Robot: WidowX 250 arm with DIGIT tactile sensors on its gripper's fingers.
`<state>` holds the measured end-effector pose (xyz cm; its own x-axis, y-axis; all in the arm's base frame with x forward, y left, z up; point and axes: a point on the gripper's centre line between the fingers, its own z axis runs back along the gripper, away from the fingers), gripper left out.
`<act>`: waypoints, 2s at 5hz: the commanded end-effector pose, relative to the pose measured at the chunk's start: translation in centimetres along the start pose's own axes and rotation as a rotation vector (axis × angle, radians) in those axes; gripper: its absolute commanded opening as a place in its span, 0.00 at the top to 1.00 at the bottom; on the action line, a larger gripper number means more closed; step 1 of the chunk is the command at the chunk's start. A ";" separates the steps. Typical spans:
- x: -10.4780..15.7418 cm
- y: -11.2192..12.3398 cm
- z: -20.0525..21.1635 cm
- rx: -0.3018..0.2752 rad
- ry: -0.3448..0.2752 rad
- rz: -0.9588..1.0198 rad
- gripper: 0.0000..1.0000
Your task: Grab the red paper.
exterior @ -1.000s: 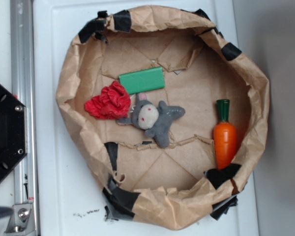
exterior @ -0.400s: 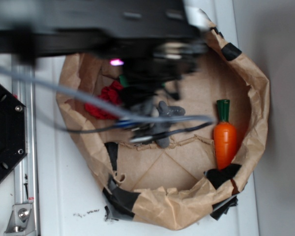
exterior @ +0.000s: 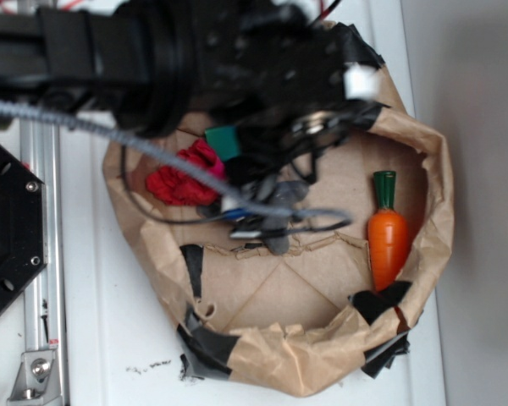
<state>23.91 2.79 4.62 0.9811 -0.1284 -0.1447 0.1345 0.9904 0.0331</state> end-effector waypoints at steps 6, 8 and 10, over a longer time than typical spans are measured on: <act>-1.0 -0.9 -1.4 0.004 -0.063 -0.042 1.00; 1.5 0.2 9.0 -0.186 -0.257 0.001 1.00; 2.3 -1.4 12.7 -0.097 -0.190 0.268 1.00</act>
<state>27.69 0.73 15.23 0.9890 0.1442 -0.0330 -0.1455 0.9884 -0.0424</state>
